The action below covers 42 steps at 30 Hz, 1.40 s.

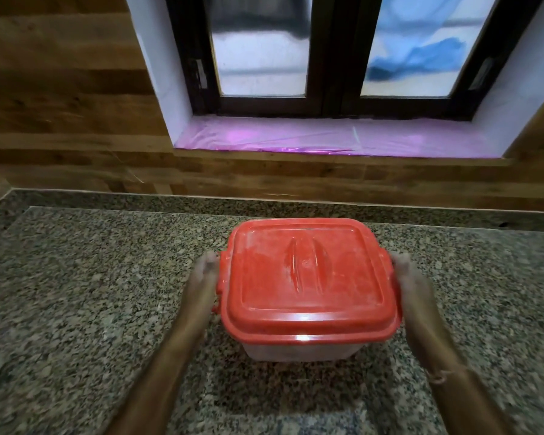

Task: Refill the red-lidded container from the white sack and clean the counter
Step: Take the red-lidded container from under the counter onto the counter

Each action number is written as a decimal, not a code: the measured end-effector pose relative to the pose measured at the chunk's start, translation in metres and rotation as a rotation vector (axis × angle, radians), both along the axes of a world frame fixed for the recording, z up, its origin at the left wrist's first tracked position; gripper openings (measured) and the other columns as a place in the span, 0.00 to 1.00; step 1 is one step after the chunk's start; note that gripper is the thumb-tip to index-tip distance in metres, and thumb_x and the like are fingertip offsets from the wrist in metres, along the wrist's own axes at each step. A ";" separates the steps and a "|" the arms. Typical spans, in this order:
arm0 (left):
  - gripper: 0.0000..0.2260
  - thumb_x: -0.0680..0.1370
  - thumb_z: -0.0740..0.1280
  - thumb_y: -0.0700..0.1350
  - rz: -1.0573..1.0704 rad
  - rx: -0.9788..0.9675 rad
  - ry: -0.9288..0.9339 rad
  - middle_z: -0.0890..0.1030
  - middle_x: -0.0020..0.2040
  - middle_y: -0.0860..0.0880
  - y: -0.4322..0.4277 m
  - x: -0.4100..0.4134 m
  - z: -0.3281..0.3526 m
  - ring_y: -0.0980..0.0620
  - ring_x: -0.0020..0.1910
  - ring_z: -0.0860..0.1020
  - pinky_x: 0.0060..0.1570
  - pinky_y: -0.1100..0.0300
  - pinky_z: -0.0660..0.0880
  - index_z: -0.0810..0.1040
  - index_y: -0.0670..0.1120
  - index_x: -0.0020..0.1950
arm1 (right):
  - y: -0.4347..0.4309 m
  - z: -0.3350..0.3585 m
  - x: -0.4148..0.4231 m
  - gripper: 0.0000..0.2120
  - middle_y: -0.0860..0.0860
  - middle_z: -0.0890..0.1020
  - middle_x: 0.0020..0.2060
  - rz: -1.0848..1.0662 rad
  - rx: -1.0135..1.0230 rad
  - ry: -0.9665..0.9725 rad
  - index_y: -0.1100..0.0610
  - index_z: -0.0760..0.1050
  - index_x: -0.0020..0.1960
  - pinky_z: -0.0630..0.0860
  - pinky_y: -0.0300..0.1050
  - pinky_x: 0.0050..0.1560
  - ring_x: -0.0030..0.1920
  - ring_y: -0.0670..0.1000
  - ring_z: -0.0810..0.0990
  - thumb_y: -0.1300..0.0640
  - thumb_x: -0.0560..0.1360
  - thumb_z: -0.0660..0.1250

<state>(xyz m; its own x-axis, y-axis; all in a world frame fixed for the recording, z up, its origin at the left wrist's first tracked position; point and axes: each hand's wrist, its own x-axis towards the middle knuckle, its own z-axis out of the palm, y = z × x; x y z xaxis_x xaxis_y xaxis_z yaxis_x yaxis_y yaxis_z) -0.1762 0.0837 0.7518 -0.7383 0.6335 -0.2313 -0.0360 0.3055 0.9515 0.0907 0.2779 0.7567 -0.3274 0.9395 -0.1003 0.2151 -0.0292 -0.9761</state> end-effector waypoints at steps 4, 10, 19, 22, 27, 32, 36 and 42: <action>0.36 0.75 0.65 0.70 -0.049 0.071 -0.038 0.76 0.71 0.48 0.006 0.015 0.007 0.48 0.58 0.84 0.50 0.45 0.84 0.59 0.60 0.80 | -0.022 0.011 -0.014 0.20 0.51 0.86 0.52 0.072 -0.018 0.062 0.49 0.78 0.65 0.84 0.44 0.40 0.47 0.50 0.88 0.39 0.83 0.57; 0.39 0.70 0.73 0.68 0.011 0.103 0.012 0.75 0.69 0.53 0.003 0.011 0.006 0.51 0.62 0.79 0.56 0.47 0.82 0.62 0.63 0.77 | -0.035 0.018 -0.017 0.19 0.50 0.85 0.57 0.051 -0.016 0.089 0.46 0.77 0.67 0.86 0.53 0.50 0.53 0.50 0.87 0.38 0.80 0.64; 0.32 0.78 0.72 0.55 0.012 0.228 0.070 0.77 0.66 0.53 0.005 0.017 0.043 0.55 0.56 0.81 0.45 0.58 0.80 0.64 0.55 0.79 | -0.043 0.047 -0.013 0.24 0.48 0.83 0.59 -0.035 0.039 0.082 0.46 0.72 0.71 0.86 0.54 0.50 0.53 0.49 0.87 0.39 0.78 0.68; 0.32 0.77 0.72 0.56 -0.018 0.256 0.112 0.78 0.64 0.54 0.015 0.033 0.060 0.54 0.59 0.81 0.51 0.55 0.80 0.65 0.54 0.79 | -0.038 0.059 0.005 0.25 0.49 0.83 0.59 -0.061 0.055 0.072 0.48 0.72 0.71 0.86 0.54 0.49 0.53 0.50 0.87 0.41 0.77 0.71; 0.45 0.67 0.71 0.71 -0.061 0.229 0.179 0.75 0.74 0.50 0.056 0.068 0.073 0.50 0.69 0.77 0.68 0.44 0.75 0.62 0.55 0.80 | 0.002 0.067 0.054 0.24 0.56 0.86 0.55 -0.086 -0.129 0.232 0.55 0.76 0.67 0.85 0.48 0.40 0.47 0.53 0.89 0.49 0.74 0.76; 0.40 0.78 0.51 0.73 -0.253 0.079 0.417 0.56 0.84 0.47 0.116 0.147 0.074 0.49 0.82 0.56 0.79 0.42 0.56 0.55 0.51 0.84 | 0.065 0.046 0.148 0.30 0.58 0.87 0.56 -0.192 -0.198 0.308 0.54 0.78 0.68 0.84 0.53 0.47 0.51 0.57 0.88 0.48 0.69 0.79; 0.39 0.80 0.49 0.69 -0.431 -0.192 0.721 0.42 0.84 0.44 0.150 0.195 0.036 0.47 0.83 0.41 0.80 0.41 0.44 0.49 0.46 0.84 | 0.102 0.011 0.217 0.18 0.58 0.86 0.52 -0.297 -0.197 0.336 0.57 0.80 0.64 0.85 0.43 0.38 0.43 0.50 0.87 0.55 0.75 0.75; 0.37 0.84 0.53 0.62 -0.452 -0.420 0.933 0.44 0.84 0.41 0.167 0.223 0.010 0.45 0.83 0.42 0.80 0.44 0.44 0.46 0.42 0.84 | 0.128 -0.079 0.250 0.16 0.59 0.86 0.48 -0.323 -0.286 0.210 0.61 0.80 0.61 0.84 0.44 0.37 0.37 0.49 0.84 0.60 0.74 0.75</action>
<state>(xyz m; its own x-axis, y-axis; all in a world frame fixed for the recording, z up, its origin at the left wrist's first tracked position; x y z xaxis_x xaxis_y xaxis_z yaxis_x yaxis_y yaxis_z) 0.0466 0.2510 0.7616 -0.4560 0.8893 0.0349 0.8339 0.4132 0.3659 0.3411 0.4059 0.6776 -0.0639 0.9409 -0.3325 -0.0502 -0.3358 -0.9406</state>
